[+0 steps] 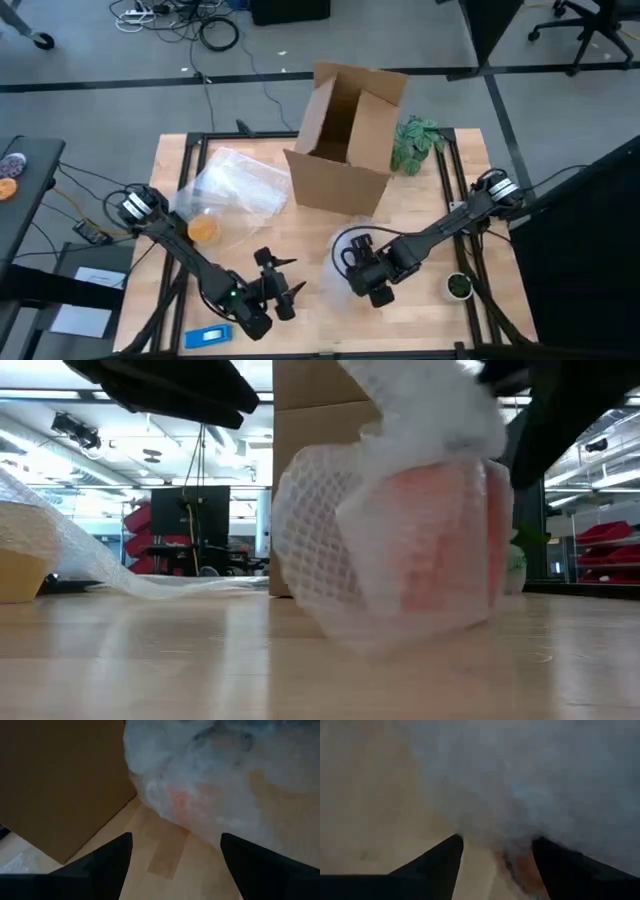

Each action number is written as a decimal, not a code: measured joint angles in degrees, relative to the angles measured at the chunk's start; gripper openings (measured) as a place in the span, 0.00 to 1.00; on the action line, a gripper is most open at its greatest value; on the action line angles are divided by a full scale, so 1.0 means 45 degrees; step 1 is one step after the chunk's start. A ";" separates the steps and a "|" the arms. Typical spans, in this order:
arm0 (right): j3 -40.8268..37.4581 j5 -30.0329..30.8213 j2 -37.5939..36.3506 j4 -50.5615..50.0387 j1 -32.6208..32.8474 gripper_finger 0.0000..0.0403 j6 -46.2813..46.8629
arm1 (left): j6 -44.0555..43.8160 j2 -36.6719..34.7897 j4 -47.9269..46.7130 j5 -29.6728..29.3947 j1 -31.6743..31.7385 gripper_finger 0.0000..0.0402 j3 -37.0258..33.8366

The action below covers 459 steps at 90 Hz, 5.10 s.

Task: Wrap mug
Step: Put the wrapped orange mug into the cardboard box, then wrap the yellow mug with transparent bubble wrap

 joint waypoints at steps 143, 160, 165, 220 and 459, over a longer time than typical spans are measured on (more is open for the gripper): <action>0.7786 0.5665 -0.3353 0.7199 -0.2812 0.00 -0.8261 | -0.5033 -0.1143 -0.6733 0.1286 -0.1909 0.72 0.1049; 0.7813 0.5602 -0.3939 0.3503 -0.5663 0.00 -0.7112 | -0.3411 -0.1143 -0.6743 0.0501 -0.1625 0.72 0.1044; 0.7801 0.5431 -0.4004 0.1780 -0.6231 0.00 -0.6674 | -0.2913 -0.1143 -0.6756 0.0077 -0.1459 0.72 0.1044; 0.6311 0.2267 -0.4160 -0.6610 -0.8852 0.00 -0.7683 | -0.2651 -0.2192 -1.2046 -0.4246 0.2755 0.72 0.1020; 0.6921 -0.1082 -0.3853 -0.3035 -0.8852 0.52 -0.6049 | -0.2196 -0.2182 -1.2767 -0.3458 0.4625 0.72 0.1044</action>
